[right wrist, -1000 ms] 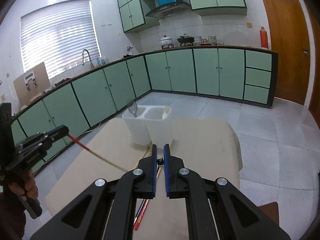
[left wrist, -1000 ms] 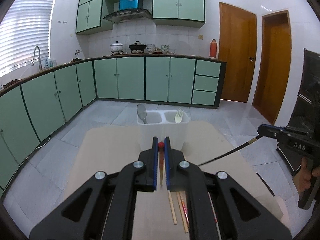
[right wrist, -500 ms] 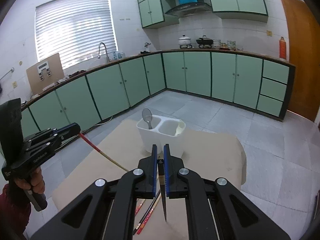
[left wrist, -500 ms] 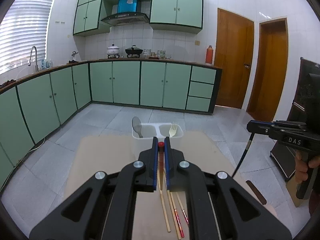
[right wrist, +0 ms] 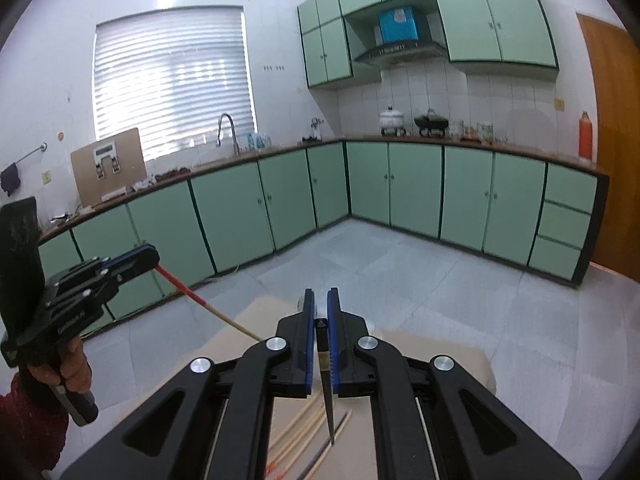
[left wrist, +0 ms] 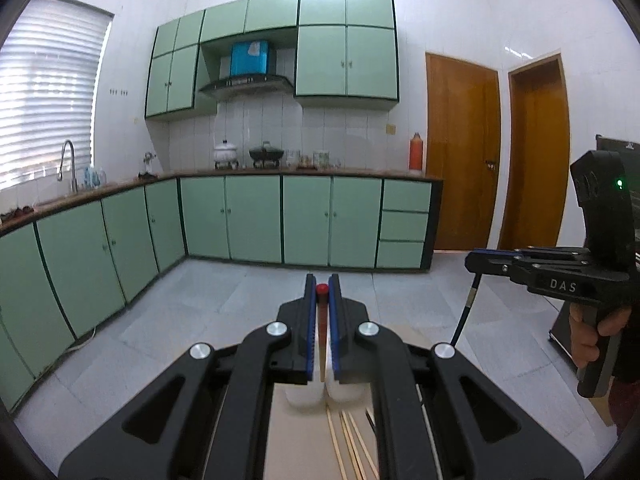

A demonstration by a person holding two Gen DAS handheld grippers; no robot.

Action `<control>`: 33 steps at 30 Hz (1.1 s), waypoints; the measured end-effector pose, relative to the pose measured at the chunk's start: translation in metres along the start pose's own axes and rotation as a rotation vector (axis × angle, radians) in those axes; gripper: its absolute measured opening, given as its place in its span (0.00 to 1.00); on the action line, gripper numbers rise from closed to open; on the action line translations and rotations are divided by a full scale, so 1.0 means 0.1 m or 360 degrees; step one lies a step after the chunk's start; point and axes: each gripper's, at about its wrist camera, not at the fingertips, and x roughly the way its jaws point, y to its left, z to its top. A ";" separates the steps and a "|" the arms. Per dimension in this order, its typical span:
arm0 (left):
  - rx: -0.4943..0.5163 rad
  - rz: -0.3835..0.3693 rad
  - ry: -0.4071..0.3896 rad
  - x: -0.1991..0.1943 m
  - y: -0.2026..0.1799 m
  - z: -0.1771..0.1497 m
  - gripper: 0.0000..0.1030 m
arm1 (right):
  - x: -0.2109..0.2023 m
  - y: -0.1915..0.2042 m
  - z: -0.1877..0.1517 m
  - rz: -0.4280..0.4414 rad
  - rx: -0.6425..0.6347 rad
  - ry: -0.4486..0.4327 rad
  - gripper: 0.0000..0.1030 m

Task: Organize utensils
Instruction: 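Carry both chopsticks up and lower them into the white holder, then release the chopsticks into the holder and withdraw both tools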

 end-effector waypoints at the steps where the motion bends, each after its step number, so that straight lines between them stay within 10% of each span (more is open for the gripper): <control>1: 0.0005 0.0005 -0.0011 0.07 0.01 0.06 0.05 | 0.03 -0.01 0.08 0.0002 -0.0003 -0.0020 0.06; 14: 0.0030 0.0019 0.0098 0.86 0.11 0.13 0.05 | 0.75 -0.27 0.65 -0.0046 0.0077 -0.0150 0.06; 33: -0.0066 0.0024 0.0405 1.71 0.37 -0.49 0.06 | 1.62 -0.51 -0.17 -0.0064 0.0240 0.0149 0.06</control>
